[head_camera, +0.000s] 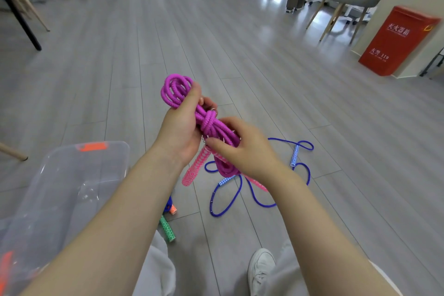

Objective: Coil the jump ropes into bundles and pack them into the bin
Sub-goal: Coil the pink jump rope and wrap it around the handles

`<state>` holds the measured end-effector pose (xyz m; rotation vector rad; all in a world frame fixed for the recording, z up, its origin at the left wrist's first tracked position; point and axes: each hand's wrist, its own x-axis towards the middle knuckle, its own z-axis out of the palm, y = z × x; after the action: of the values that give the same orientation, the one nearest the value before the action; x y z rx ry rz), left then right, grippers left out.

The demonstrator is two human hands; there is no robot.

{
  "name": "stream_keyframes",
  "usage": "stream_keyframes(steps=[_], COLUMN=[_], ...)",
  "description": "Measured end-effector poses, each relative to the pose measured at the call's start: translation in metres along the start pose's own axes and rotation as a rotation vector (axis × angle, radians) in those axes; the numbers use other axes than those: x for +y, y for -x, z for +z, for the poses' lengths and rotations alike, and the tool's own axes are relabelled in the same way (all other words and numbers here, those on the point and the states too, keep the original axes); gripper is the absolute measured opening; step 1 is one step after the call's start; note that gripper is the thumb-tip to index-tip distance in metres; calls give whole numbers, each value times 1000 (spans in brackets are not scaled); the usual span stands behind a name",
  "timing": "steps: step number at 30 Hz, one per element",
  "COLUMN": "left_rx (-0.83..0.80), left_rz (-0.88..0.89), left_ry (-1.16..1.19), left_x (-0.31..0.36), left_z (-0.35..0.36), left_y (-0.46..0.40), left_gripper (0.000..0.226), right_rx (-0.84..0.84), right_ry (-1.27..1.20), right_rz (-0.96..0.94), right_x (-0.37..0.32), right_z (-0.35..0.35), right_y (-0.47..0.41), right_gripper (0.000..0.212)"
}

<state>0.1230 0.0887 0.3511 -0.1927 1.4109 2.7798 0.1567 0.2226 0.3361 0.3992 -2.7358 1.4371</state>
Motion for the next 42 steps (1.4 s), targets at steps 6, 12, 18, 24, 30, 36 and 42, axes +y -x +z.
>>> stream_keyframes(steps=[6,12,18,24,30,36,42], left_rx=[-103,-272,-355,-325,-280,-171,-94], left_rz=[-14,-126,-291,-348,-563,-752,-827], left_ry=[-124,-544,-752,-955,-1007,-850,-801], left_x=[6,-6,-6,-9,-48,-101,-152], left_z=[-1,-13,-24,-52,-129,-200,-251], left_y=[6,13,-1,-38,-66,-82,-108], left_gripper=[19,32,29,33,30,28,60], right_rx=[66,118,153,70,-187,-255,-215], right_ry=[-62,-186,-236,-13,-172,-282,-311], right_rz=[17,151,311,338,568,747,833], right_x=[-1,3,7,24,80,151,215], right_z=[5,9,10,27,101,173,218], right_y=[-4,-10,-17,-47,-62,-68,-76], right_gripper=[16,17,26,16,12,10,5])
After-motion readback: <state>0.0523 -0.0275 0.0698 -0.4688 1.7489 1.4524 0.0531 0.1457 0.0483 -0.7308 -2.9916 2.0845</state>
